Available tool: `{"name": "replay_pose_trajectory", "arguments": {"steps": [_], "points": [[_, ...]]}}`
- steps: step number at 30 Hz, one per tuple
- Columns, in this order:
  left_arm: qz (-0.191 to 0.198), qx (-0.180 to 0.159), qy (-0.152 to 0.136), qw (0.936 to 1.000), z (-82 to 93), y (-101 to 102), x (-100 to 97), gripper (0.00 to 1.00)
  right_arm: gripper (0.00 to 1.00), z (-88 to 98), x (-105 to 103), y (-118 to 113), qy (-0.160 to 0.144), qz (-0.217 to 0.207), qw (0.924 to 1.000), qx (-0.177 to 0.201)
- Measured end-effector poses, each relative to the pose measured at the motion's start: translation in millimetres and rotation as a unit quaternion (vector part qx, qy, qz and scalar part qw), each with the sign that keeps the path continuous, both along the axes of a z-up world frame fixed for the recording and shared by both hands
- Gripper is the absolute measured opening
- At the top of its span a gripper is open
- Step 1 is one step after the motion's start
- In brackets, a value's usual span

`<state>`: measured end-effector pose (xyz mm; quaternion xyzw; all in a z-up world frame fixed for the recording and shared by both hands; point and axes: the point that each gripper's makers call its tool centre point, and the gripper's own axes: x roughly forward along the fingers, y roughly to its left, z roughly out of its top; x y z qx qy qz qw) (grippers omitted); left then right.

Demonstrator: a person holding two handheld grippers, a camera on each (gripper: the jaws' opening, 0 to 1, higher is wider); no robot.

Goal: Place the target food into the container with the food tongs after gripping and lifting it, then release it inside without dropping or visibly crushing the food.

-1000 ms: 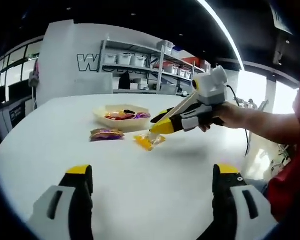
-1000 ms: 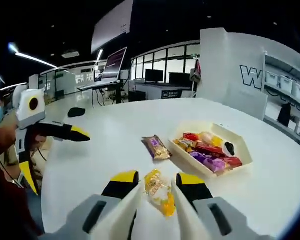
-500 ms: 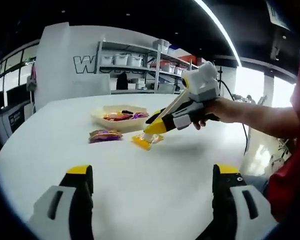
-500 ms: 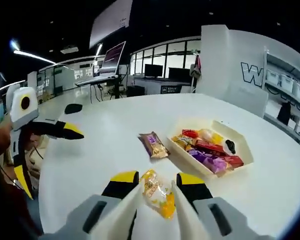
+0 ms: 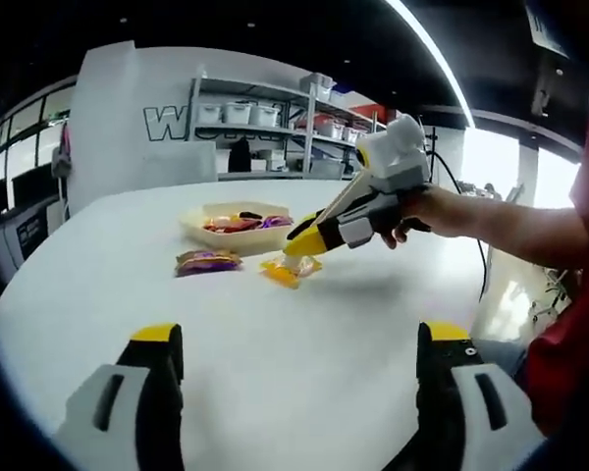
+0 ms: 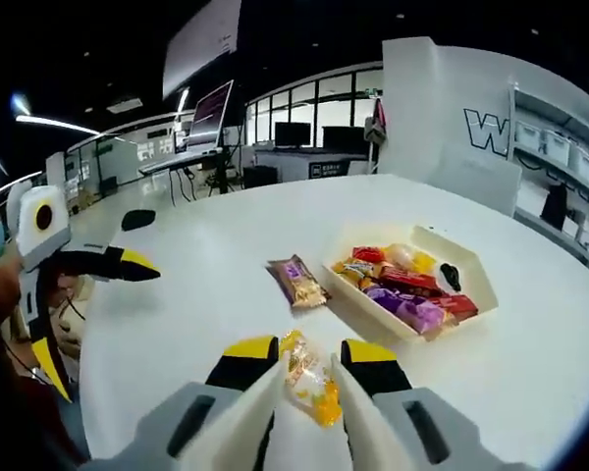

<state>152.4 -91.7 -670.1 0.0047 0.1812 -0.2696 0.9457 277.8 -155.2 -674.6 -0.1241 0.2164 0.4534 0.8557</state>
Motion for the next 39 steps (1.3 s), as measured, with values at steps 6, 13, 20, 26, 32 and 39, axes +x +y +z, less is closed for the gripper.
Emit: {"name": "replay_pose_trajectory", "arguments": {"steps": [6,13,20,26,32,39], "points": [[0.005,0.001,0.002,1.0000,0.4,1,-1.0,0.97,0.18,2.9,1,-1,0.003,-0.013,0.9999,0.009],[0.002,0.008,-0.002,1.0000,3.4,0,-2.2,0.97,0.17,9.4,0,-3,0.014,-0.020,0.9994,0.025],[0.000,0.013,-0.006,0.9999,7.0,-1,-4.4,0.96,0.18,16.4,-5,-2,0.009,-0.017,0.9994,0.027],[0.002,0.008,-0.011,0.9999,10.0,0,-5.9,0.96,0.19,26.9,-6,-6,-0.003,-0.013,0.9996,0.024],[-0.005,0.018,-0.008,0.9998,8.5,-2,-7.7,0.96,0.20,15.9,15,-13,0.003,-0.022,0.9997,0.014],[0.002,0.018,-0.011,0.9998,10.0,4,-8.1,0.95,0.21,7.7,1,-21,0.018,-0.027,0.9994,0.008]]}}
